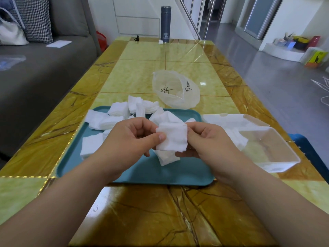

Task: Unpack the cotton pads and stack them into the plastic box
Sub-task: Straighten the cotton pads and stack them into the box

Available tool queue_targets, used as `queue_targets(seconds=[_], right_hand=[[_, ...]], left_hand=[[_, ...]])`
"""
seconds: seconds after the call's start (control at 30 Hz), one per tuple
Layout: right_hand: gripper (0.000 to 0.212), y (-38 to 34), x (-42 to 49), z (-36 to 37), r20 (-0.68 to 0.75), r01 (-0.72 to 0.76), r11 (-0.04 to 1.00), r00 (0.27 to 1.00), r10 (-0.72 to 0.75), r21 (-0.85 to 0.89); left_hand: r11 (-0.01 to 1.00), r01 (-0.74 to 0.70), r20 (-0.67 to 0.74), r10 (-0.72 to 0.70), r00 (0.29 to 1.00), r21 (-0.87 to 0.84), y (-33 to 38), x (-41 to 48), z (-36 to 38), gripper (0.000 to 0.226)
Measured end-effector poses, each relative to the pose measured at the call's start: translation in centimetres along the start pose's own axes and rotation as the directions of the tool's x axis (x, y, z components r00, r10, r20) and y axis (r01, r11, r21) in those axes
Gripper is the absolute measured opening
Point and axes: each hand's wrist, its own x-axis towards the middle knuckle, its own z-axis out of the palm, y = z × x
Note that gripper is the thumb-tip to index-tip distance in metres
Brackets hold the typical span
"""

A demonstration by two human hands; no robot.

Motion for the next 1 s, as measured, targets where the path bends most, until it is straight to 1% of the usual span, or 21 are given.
queue_targets(seconds=[0.2,0.33,0.47,0.63,0.8,0.93,1.0], right_hand=[[0.027,-0.18,-0.15,0.18,0.04,-0.005,1.0,0.999,0.003,0.03],[0.031,-0.55,-0.27,0.08,0.092,-0.055,0.99,0.995,0.044,0.127],[0.031,-0.89,-0.64,-0.15,0.16,-0.024,0.992,0.987,0.004,0.121],[0.025,-0.37,-0.37,-0.19,0.112,-0.005,0.992,0.994,-0.009,0.129],[0.026,-0.14,-0.12,-0.37,0.085,-0.034,0.984,0.996,0.019,0.176],[0.025,-0.15,-0.02,-0.4,0.086,-0.043,0.977,0.996,0.026,0.208],[0.023,-0.12,0.0,-0.38,0.062,-0.042,0.976,0.998,0.029,0.215]], left_hand=[[1.0,0.001,-0.043,0.0,0.999,0.027,-0.46,0.29,0.01,0.008],[0.999,-0.003,-0.062,0.005,0.998,0.042,-0.52,0.33,0.01,0.01],[0.999,-0.001,-0.07,0.003,0.998,0.032,-0.53,0.2,-0.12,0.01],[1.0,0.016,-0.072,-0.016,0.997,-0.008,-0.47,0.3,-0.04,0.008],[0.988,0.054,-0.067,-0.065,0.996,-0.147,-0.29,0.25,-0.12,0.01],[0.973,0.07,-0.049,-0.083,0.995,-0.22,-0.28,0.34,-0.18,0.02],[0.966,0.08,-0.04,-0.093,0.995,-0.244,-0.34,0.41,-0.22,0.021]])
